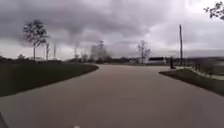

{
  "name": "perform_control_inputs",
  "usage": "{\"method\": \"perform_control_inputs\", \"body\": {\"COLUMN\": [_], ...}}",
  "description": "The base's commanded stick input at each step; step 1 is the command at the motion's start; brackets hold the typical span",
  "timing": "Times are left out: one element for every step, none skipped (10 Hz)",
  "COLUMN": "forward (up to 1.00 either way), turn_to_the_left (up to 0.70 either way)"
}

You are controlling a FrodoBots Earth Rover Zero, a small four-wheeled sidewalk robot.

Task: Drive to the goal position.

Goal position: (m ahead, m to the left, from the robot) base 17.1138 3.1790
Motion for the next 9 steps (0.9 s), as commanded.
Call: {"method": "perform_control_inputs", "body": {"forward": [1.00, 1.00, 1.00, 1.00, 1.00, 1.00, 1.00, 1.00, 1.00], "turn_to_the_left": [0.00, 0.00, 0.00, 0.00, 0.00, -0.02, -0.04, -0.10, -0.37]}}
